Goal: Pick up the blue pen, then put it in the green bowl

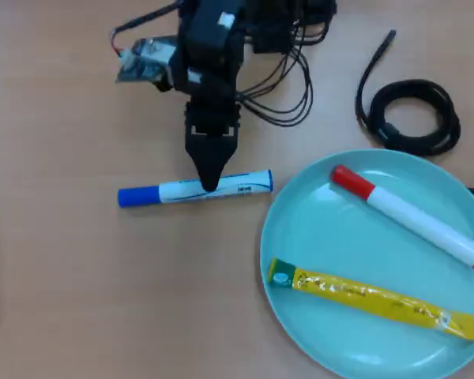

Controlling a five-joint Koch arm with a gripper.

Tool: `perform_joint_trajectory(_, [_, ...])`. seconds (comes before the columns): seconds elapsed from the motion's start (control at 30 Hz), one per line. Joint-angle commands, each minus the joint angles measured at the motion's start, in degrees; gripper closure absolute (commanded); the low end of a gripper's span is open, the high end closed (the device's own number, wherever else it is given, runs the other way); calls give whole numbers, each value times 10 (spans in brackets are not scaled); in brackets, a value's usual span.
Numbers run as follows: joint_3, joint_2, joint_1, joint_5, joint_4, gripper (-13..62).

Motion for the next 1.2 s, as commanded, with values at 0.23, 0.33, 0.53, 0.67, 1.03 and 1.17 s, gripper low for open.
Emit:
perform_joint_trajectory(0.23, [-62,-50,5,-71,24,-4])
perform_joint_trajectory(0.33, [-70,-69,6,-72,24,-4])
perform_joint_trajectory(0.53, [-94,-123,10,-71,25,-4])
perform_joint_trajectory(0.67, [-93,-138,21,-68,26,-4])
perform_joint_trajectory(1.03, [-96,-174,34,-70,38,-5])
perform_joint_trajectory(1.17, [-102,-185,32,-72,36,-9])
